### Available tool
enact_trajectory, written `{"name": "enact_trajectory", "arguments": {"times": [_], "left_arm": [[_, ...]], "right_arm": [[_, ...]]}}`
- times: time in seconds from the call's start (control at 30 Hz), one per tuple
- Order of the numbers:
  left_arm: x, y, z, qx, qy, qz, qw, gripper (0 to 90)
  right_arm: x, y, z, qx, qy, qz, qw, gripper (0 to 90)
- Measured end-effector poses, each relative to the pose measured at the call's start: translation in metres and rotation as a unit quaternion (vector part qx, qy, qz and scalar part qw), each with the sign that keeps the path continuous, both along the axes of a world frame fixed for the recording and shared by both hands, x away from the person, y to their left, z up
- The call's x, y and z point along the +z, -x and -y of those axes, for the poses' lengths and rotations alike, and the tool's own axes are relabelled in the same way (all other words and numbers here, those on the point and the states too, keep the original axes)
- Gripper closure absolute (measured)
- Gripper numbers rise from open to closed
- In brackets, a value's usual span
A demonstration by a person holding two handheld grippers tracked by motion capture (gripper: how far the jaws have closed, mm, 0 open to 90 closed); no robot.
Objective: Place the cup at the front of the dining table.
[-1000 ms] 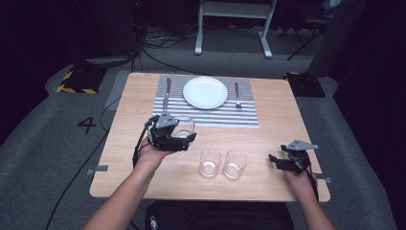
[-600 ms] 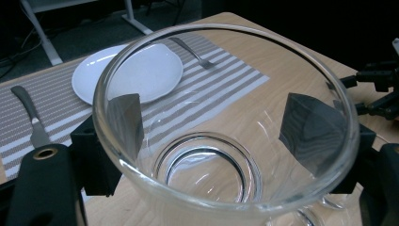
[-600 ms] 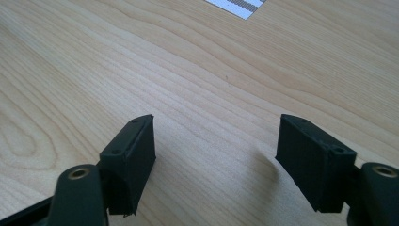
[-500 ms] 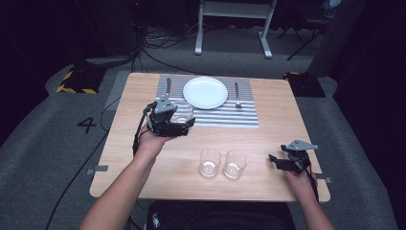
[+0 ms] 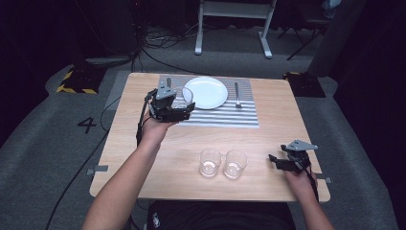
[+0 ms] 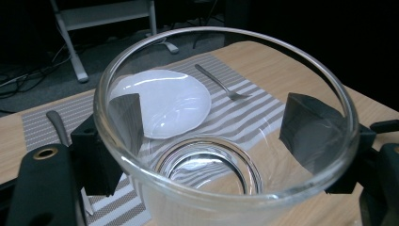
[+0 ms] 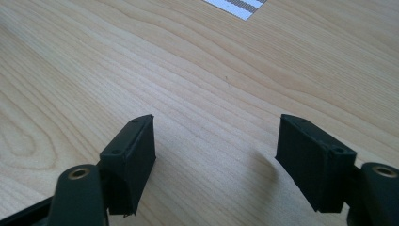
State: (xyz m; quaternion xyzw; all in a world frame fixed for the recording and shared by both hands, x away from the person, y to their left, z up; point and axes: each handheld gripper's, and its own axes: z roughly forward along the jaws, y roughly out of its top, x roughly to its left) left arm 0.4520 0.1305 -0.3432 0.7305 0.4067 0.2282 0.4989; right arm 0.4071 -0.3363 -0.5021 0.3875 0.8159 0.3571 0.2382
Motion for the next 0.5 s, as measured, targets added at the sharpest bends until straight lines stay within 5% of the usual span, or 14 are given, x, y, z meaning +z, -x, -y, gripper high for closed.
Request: {"name": "enact_trajectory", "arguments": {"times": [0.23,0.5], "left_arm": [[0.002,-0.017,0.000,0.011,0.011,0.005,0.9999,19.6],[0.004,-0.037,0.005,0.027,-0.001,0.015,0.9995,19.6]], "right_arm": [[0.000,0.000,0.000,0.000,0.001,0.001,1.0000,28.9],[0.000,0.000,0.000,0.000,0.002,0.001,1.0000,28.9]]}}
